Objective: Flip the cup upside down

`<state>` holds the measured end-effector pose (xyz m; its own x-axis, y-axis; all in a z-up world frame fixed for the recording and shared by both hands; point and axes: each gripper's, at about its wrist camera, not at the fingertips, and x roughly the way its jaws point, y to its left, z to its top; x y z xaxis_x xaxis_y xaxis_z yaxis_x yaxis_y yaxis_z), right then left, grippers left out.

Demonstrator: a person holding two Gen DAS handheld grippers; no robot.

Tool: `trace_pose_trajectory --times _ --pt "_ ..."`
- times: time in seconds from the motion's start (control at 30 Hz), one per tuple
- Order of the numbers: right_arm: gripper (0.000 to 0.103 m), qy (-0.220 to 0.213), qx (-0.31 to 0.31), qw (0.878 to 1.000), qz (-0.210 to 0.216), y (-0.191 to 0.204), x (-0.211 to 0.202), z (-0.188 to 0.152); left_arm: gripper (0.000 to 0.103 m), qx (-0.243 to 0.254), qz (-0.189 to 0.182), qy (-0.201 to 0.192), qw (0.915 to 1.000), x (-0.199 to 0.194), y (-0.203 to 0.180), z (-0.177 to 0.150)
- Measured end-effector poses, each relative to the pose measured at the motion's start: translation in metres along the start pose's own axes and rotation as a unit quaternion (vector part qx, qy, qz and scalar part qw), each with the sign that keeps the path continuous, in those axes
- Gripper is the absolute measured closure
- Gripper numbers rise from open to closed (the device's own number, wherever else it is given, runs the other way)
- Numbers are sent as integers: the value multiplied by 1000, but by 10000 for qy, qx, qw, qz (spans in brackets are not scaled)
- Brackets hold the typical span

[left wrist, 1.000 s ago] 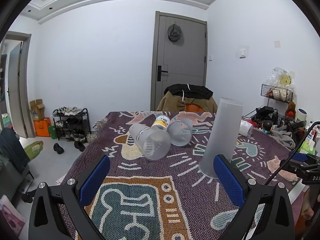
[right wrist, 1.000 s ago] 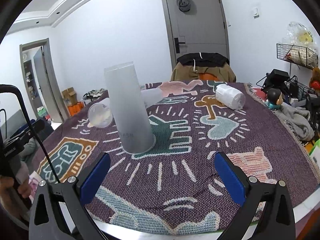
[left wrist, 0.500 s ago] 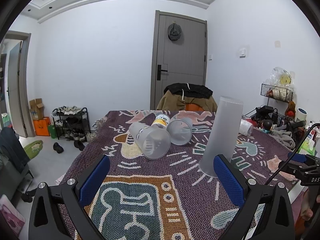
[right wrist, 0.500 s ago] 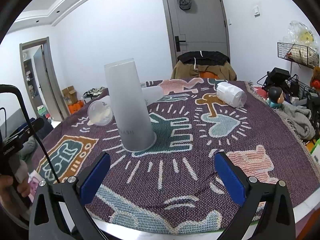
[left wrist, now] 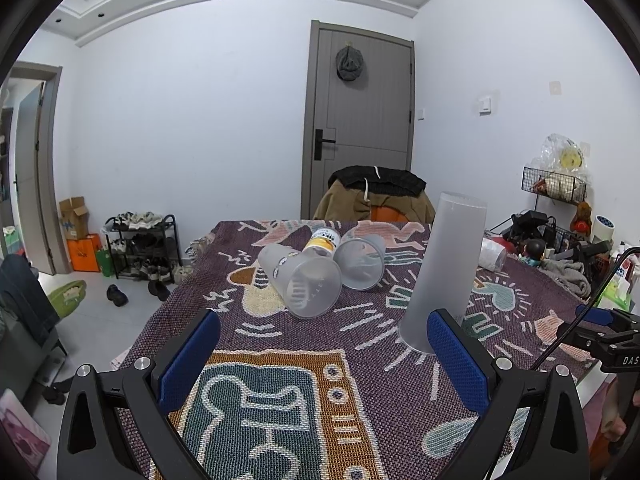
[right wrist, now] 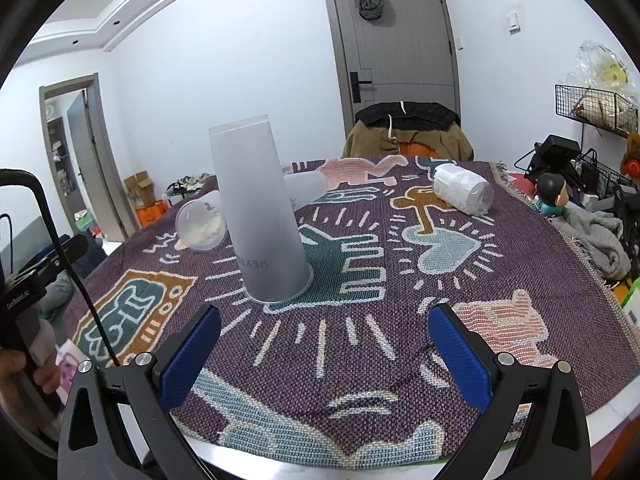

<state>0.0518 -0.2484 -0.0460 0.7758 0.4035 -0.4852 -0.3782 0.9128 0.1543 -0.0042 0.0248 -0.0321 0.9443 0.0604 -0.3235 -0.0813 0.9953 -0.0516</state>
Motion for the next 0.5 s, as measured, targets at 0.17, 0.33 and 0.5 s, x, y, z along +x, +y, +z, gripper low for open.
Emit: trace_pose_trajectory --times 0.17,0.33,0.5 --pt "0 -4 1 10000 3 0 0 0 0 -14 -3 11 10000 0 0 -1" --pt "0 -6 -7 10000 -1 0 1 0 0 -5 2 12 10000 0 0 -1" --pt "0 1 -11 10000 1 1 1 -1 0 -7 -4 11 10000 0 0 0"
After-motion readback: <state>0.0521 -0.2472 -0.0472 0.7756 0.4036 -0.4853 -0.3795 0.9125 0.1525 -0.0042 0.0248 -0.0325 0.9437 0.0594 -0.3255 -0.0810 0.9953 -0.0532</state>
